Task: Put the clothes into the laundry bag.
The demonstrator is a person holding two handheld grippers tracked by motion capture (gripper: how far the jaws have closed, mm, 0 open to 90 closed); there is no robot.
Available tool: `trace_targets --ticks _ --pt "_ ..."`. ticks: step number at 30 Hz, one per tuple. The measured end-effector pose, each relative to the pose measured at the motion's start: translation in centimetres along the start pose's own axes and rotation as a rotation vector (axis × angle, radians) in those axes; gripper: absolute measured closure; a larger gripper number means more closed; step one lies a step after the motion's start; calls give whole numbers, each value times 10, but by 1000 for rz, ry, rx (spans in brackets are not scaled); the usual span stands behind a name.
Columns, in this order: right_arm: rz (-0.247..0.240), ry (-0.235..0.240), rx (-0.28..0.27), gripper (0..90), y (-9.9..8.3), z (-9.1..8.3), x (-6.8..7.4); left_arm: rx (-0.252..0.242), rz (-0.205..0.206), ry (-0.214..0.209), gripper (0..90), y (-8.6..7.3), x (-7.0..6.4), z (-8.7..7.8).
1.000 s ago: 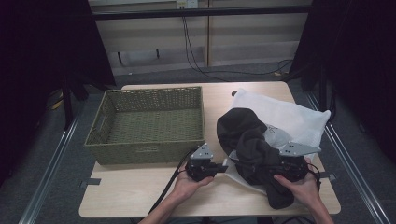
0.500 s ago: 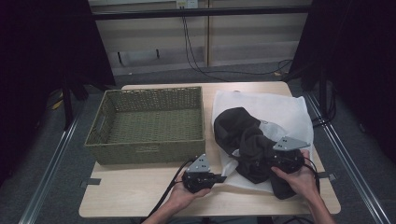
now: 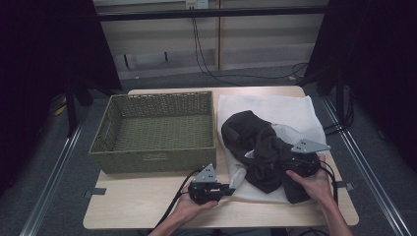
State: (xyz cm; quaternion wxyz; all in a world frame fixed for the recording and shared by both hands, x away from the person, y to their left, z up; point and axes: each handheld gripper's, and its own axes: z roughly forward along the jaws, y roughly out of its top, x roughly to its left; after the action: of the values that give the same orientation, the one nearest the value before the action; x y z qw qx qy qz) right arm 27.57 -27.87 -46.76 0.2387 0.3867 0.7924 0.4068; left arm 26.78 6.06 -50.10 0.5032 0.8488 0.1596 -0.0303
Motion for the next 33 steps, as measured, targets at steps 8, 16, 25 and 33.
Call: trace_targets --ticks 8,16,25,33 --pt "14 43 -12 387 2 -10 8 -54 -8 46 429 14 5 -9" --pt "23 70 -23 200 7 -17 11 25 -10 64 469 15 14 23" --pt "31 147 3 66 15 -37 16 28 -35 50 861 8 15 10" --pt "52 166 -67 65 25 -56 13 28 -40 24 793 2 11 2"
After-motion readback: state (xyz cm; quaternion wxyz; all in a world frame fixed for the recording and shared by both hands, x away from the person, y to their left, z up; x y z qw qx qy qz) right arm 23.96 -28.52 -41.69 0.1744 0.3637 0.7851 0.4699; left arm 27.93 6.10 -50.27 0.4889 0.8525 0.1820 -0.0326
